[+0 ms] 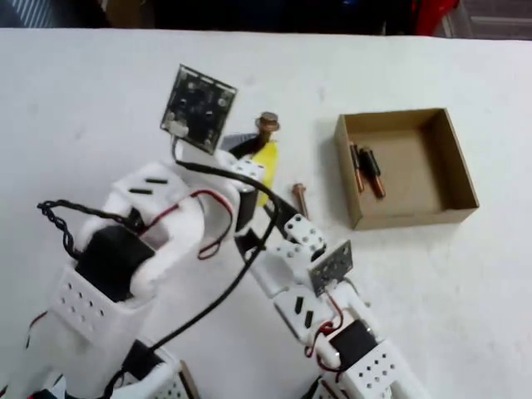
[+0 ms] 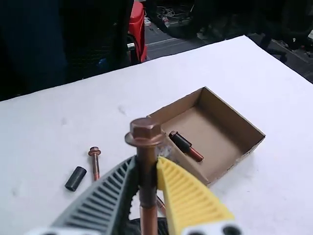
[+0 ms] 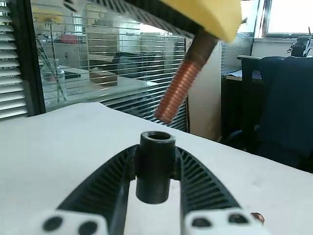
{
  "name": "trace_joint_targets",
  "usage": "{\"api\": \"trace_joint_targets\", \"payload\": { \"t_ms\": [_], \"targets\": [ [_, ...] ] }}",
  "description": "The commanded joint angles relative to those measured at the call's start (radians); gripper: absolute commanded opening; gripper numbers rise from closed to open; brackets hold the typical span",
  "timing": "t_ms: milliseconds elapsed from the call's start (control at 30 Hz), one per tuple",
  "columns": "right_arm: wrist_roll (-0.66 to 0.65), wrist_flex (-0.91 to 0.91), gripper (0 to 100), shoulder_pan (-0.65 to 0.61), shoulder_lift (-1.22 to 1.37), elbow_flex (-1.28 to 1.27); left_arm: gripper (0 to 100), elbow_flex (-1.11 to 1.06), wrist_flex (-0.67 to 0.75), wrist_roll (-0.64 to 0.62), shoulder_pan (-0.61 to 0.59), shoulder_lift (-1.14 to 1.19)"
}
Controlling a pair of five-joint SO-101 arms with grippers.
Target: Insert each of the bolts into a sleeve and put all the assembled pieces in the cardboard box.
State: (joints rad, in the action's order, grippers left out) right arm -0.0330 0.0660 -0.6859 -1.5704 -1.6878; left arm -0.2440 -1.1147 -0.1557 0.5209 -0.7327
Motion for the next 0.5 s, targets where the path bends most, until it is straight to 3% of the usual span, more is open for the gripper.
{"api": "trace_joint_targets", "payload": {
  "t_ms": [0,233,467],
  "targets": [
    [0.006,0.01,1.7,-0.001,-0.012,-0.008,2,0.005,0.054,0.066,0.018,-0.041],
    [0.006,-0.002,1.7,-0.002,-0.012,-0.008,2,-0.021,0.107,0.074,0.018,-0.071],
    [0.006,-0.002,1.7,-0.001,-0.012,-0.008,2,-0.331,0.361,0.144,0.019,-0.314]
  ]
}}
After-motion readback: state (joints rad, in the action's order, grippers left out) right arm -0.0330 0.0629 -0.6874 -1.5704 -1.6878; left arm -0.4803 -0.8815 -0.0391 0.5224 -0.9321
